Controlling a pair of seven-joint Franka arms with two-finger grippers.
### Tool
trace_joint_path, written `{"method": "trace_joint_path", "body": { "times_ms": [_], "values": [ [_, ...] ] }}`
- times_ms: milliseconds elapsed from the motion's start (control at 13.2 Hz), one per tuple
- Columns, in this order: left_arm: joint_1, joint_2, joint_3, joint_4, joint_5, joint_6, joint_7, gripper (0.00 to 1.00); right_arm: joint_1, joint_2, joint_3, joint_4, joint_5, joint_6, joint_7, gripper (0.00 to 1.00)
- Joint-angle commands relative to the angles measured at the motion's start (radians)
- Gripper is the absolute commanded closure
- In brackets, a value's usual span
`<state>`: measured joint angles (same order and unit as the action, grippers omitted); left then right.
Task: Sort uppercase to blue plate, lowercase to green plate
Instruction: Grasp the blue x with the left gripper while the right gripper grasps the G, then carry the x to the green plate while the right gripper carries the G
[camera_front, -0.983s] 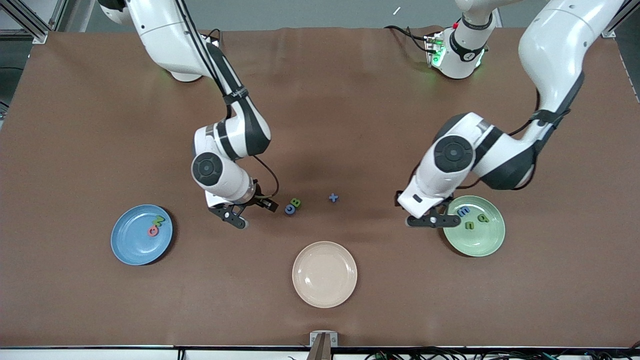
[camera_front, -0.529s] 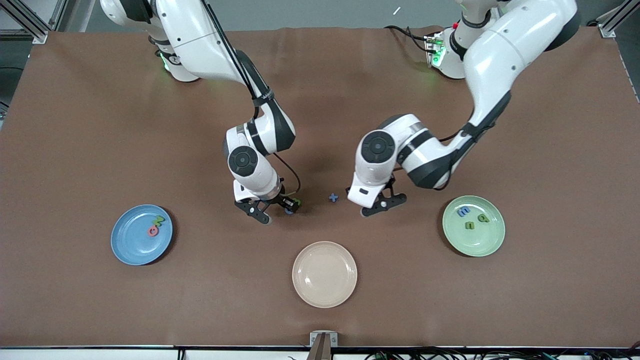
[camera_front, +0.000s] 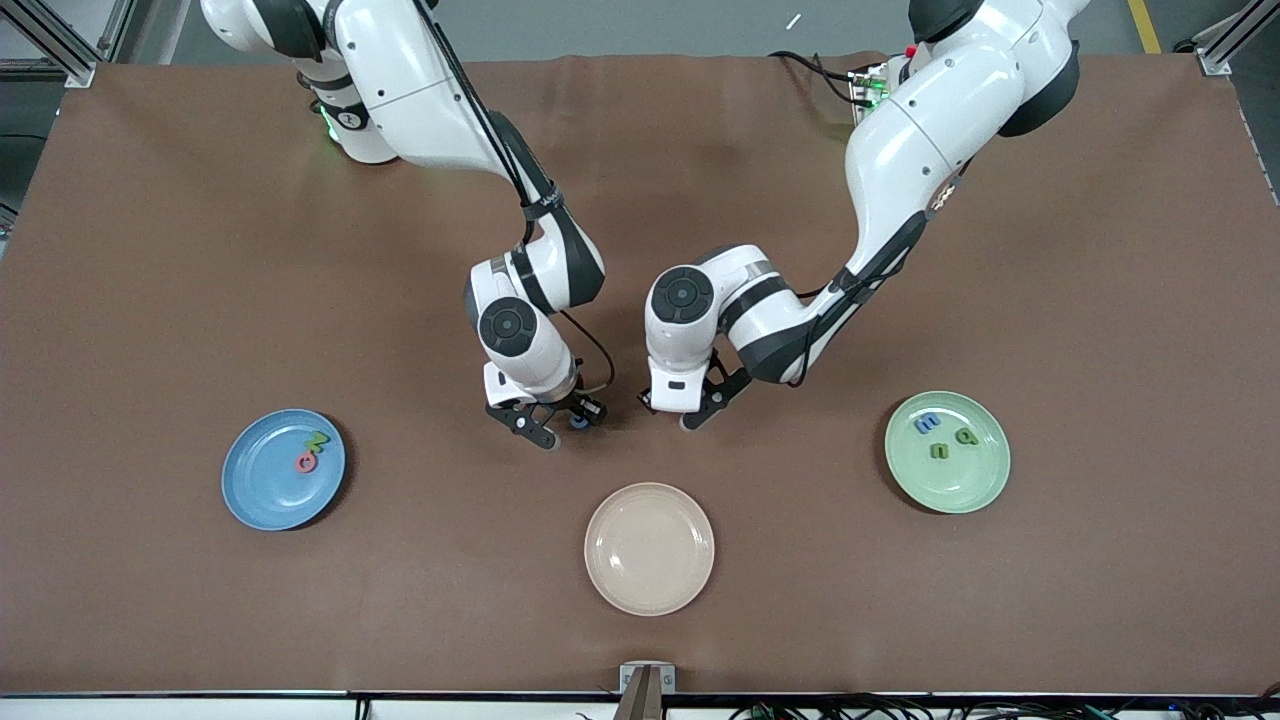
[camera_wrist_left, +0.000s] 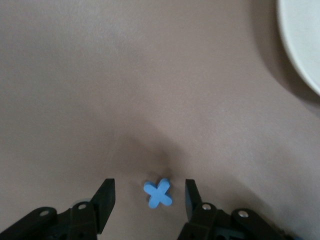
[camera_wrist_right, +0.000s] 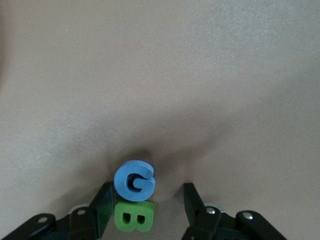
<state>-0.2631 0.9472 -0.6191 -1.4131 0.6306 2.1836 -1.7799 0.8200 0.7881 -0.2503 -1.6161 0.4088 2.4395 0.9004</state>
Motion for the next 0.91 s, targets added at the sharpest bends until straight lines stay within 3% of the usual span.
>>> {"method": "trace_joint_path", "body": {
  "times_ms": [0, 378, 680, 832],
  "values": [
    [-0.03, 0.024, 0.021, 0.031, -0.009, 0.016, -0.059, 0.36, 0.01, 0.022, -0.007, 0.024, 0.011, 0.004, 0.015, 0.51],
    [-0.044, 0.042, 0.024, 0.036, -0.006, 0.016, -0.073, 0.37, 0.008, 0.022, -0.007, 0.033, 0.001, 0.003, 0.002, 0.75],
    [-0.097, 0.048, 0.091, 0.045, -0.008, 0.035, -0.072, 0.4, -0.01, 0.014, -0.013, 0.07, -0.005, -0.026, -0.027, 0.85],
    [-0.096, 0.048, 0.093, 0.045, -0.008, 0.035, -0.049, 0.61, -0.038, 0.008, -0.029, 0.071, -0.007, -0.101, -0.096, 0.87]
  ]
}}
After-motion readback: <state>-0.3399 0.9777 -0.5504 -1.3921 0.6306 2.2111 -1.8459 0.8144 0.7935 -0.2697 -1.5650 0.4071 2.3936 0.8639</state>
